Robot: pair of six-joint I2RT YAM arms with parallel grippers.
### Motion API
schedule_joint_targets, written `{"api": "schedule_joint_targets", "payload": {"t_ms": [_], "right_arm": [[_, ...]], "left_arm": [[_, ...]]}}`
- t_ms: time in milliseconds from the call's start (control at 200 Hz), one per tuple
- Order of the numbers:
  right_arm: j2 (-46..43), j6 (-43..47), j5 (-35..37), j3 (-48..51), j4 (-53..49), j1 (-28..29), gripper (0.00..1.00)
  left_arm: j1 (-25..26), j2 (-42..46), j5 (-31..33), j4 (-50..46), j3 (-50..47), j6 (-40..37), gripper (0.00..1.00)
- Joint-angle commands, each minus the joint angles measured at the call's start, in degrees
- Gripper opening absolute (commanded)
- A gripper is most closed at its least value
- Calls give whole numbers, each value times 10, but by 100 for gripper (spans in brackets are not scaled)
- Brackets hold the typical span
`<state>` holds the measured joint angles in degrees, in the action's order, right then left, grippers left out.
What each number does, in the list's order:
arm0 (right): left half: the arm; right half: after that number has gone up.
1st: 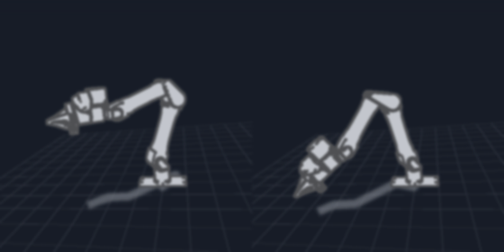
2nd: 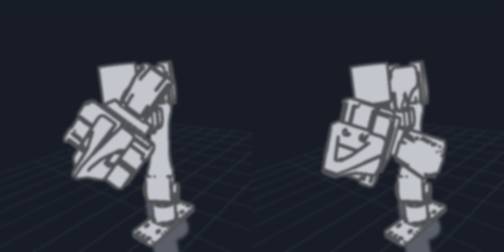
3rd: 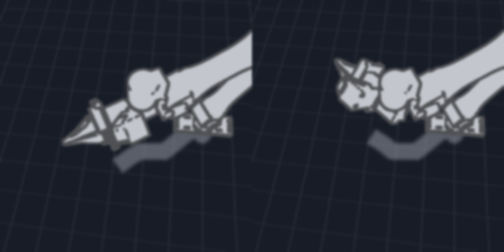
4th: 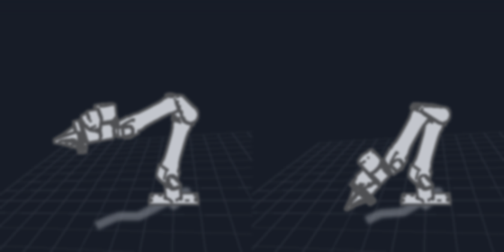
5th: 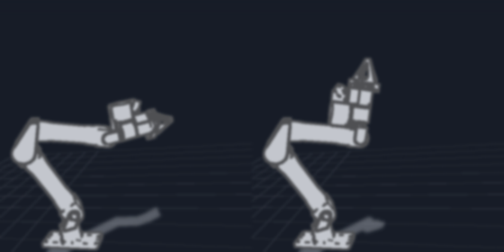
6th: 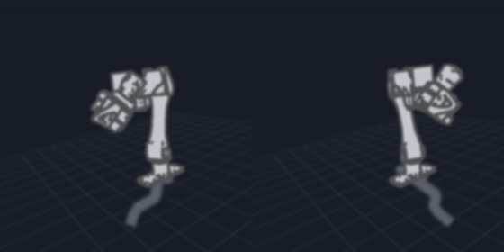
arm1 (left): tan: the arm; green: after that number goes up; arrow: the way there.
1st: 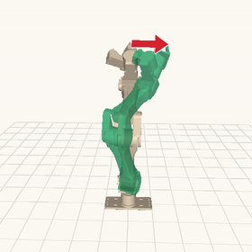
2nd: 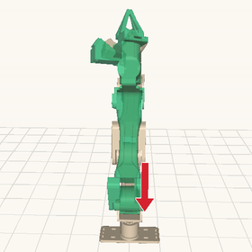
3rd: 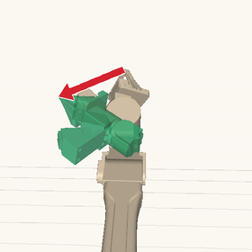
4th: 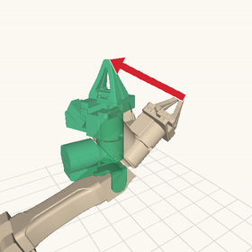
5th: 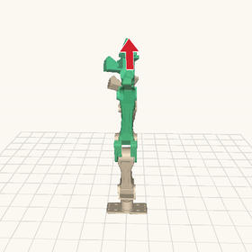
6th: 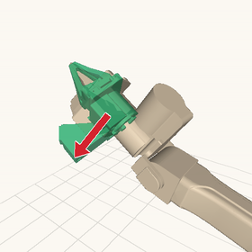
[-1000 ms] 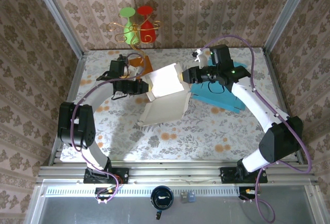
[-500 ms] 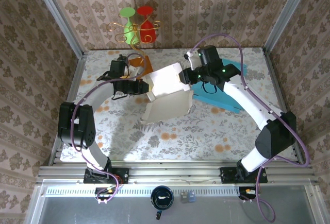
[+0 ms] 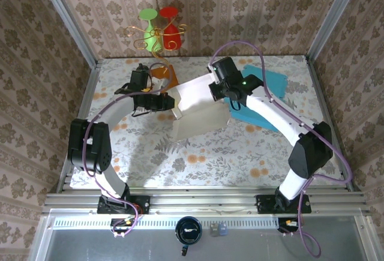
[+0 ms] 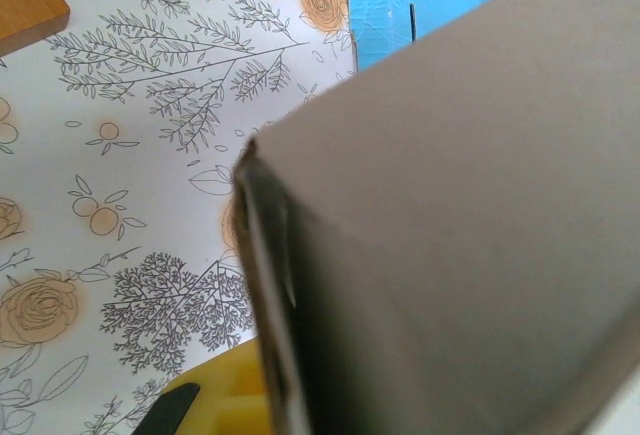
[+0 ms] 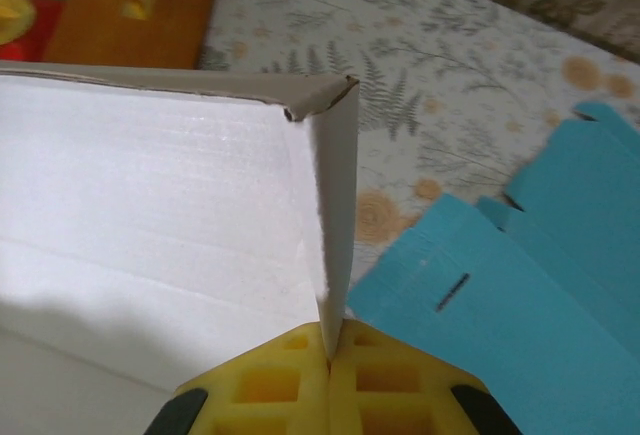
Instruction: Fold the paper box
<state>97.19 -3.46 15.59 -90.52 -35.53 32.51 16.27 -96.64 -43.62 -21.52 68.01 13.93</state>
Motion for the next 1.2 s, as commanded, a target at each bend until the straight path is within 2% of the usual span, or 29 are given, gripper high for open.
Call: {"api": "schedule_joint_targets", "payload": {"t_ms": [0, 90, 235, 385, 495, 760, 975, 1195], "right_arm": [[29, -39, 149, -35, -64, 23, 0], [61, -92, 204, -79, -129, 29, 0], [96, -140, 222, -110, -182, 29, 0], [148, -198, 287, -161, -272, 29, 0], [160, -240, 313, -163, -298, 33, 0], [105, -192, 181, -58, -160, 29, 0], [121, -220, 152, 3, -139, 27, 0], [101, -245, 121, 106, -40, 26, 0]], "left_arm": [[15, 17, -1, 2, 21, 23, 0], [30, 16, 25, -13, 32, 33, 0], [52, 13, 72, -54, 51, 43, 0], [64, 11, 136, -112, 66, 60, 0], [74, 17, 169, -130, 67, 70, 0], [88, 13, 177, -127, 43, 63, 0], [95, -2, 225, -121, 11, 60, 0], [126, -16, 274, -90, -17, 73, 0]]}}
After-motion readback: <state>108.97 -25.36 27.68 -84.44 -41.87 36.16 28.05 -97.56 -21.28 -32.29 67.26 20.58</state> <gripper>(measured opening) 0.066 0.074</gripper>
